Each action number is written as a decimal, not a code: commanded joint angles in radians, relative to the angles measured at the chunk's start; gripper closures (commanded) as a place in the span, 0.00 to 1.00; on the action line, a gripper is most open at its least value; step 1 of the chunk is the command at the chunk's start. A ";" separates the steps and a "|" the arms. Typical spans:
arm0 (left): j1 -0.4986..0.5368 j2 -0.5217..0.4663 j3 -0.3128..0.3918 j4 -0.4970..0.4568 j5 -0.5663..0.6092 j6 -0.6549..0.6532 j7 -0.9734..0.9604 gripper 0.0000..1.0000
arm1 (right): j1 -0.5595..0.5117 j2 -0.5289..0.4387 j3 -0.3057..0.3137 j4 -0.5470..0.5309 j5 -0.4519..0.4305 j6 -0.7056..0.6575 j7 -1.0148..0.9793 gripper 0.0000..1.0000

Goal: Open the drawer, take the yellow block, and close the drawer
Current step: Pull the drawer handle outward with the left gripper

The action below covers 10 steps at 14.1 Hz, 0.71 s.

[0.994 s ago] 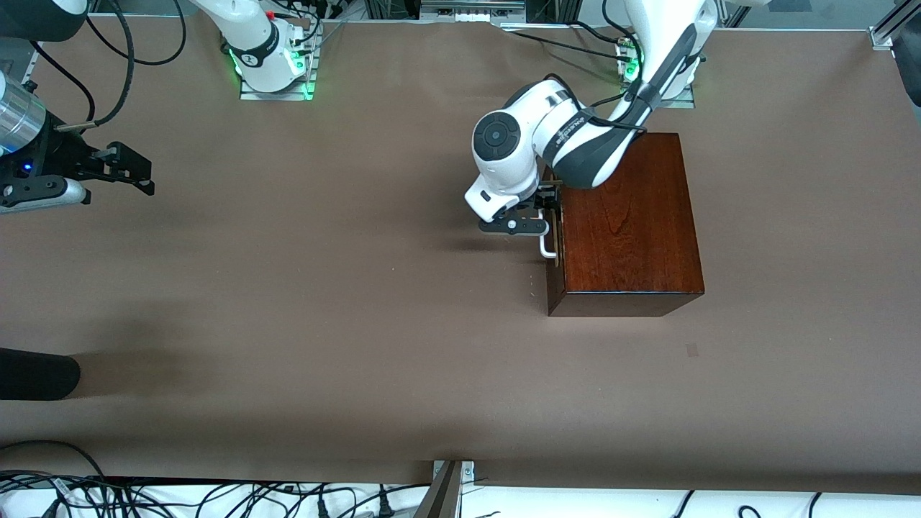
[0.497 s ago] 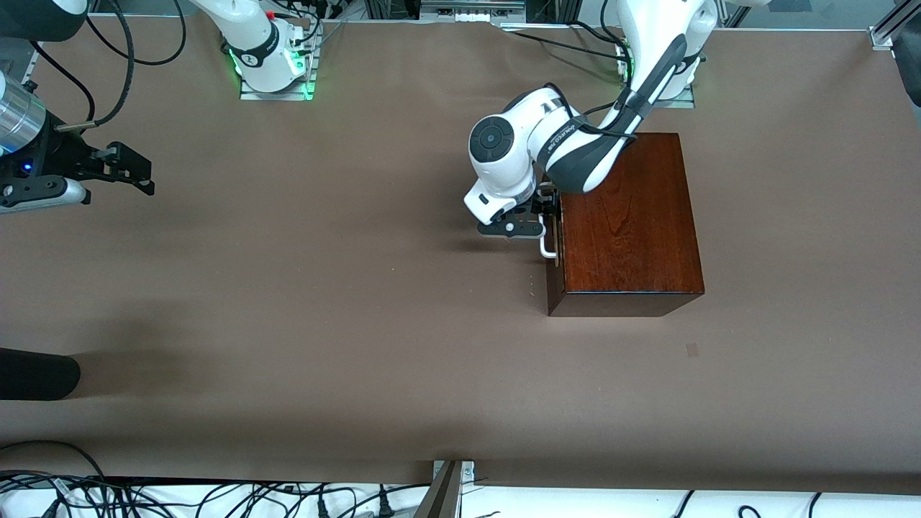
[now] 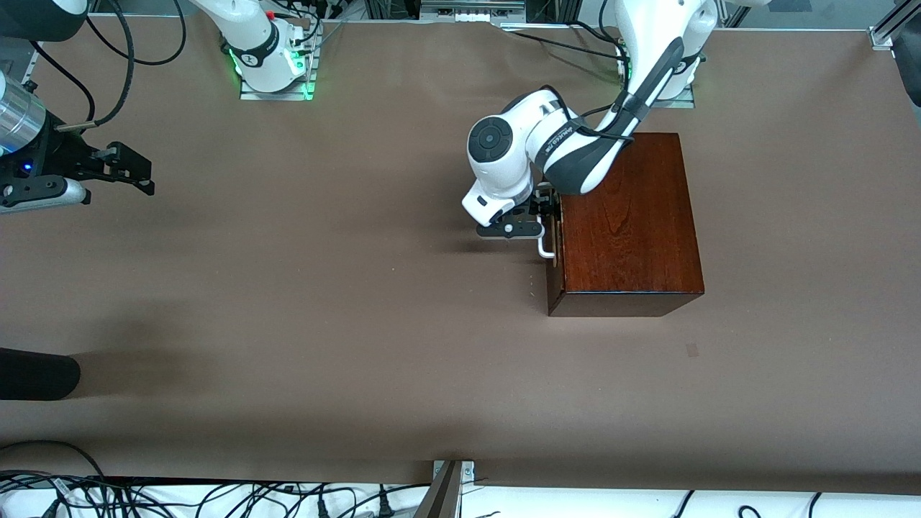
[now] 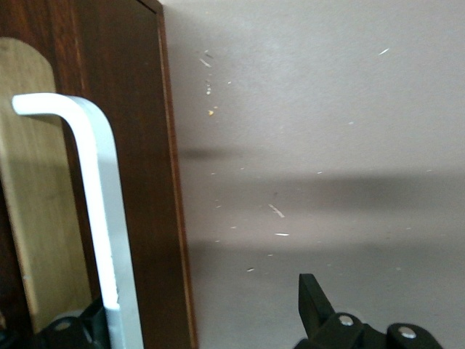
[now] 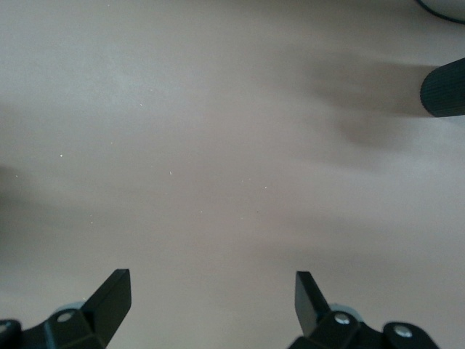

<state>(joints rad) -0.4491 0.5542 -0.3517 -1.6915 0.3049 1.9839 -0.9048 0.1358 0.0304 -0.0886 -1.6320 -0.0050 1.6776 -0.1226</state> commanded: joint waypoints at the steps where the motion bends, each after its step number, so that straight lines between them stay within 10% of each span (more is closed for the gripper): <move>1: -0.060 0.073 0.000 0.093 0.013 0.018 -0.094 0.00 | -0.004 -0.001 0.003 0.015 0.011 -0.015 0.006 0.00; 10: -0.103 0.136 -0.003 0.219 -0.035 0.019 -0.115 0.00 | -0.004 -0.001 0.001 0.015 0.011 -0.015 0.006 0.00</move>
<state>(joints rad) -0.5279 0.6442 -0.3469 -1.5392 0.3060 1.9773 -1.0042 0.1358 0.0304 -0.0886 -1.6320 -0.0050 1.6776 -0.1226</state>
